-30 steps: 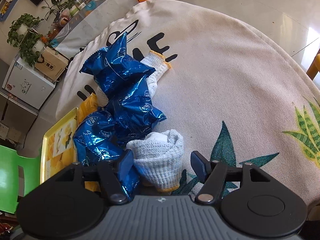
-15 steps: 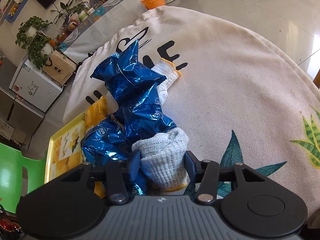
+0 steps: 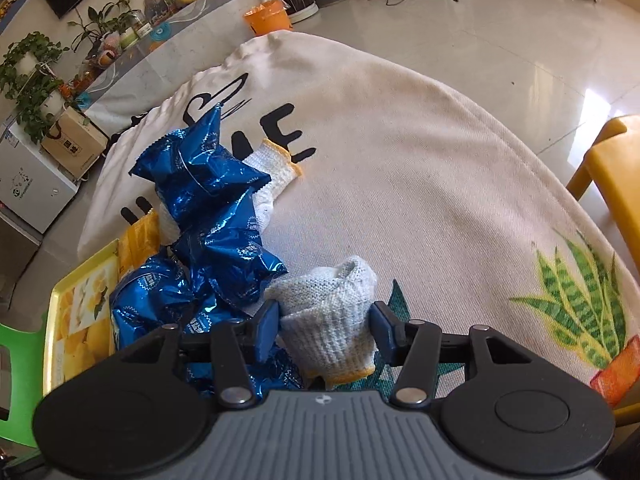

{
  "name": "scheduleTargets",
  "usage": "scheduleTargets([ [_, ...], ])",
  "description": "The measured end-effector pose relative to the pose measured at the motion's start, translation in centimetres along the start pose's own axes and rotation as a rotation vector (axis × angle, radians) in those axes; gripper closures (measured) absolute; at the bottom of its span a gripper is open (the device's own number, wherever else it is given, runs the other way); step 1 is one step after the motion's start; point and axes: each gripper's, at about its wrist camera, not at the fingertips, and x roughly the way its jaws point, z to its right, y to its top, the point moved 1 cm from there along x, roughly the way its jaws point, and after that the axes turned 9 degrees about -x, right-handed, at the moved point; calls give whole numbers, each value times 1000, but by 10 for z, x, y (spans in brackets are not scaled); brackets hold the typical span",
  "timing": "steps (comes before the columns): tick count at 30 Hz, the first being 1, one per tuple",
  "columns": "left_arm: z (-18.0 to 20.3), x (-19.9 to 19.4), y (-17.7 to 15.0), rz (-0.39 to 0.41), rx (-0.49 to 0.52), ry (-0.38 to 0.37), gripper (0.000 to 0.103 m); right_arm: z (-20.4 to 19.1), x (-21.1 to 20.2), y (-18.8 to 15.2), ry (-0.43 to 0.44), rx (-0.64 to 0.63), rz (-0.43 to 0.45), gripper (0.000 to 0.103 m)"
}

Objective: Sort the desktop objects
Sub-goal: 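Lift the glove with the right tool while the left tool grasps the yellow snack bag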

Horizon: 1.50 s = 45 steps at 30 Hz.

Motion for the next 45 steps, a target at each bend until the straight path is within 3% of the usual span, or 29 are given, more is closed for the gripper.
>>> scheduleTargets([
  [9, 1, 19, -2, -58, -21, 35, 1, 10, 11, -6, 5, 83, -60, 35],
  [15, 1, 26, -4, -81, -29, 61, 1, 9, 13, -6, -12, 71, -67, 27],
  [29, 15, 35, -8, -62, 68, 170, 0, 0, 17, -5, -57, 4, -67, 21],
  [43, 14, 36, -5, -66, 63, 170, 0, -7, 20, -8, -96, -63, -59, 20],
  [45, 13, 36, -6, -51, 63, 169, 0, -8, 19, -9, -108, -82, -55, 25],
])
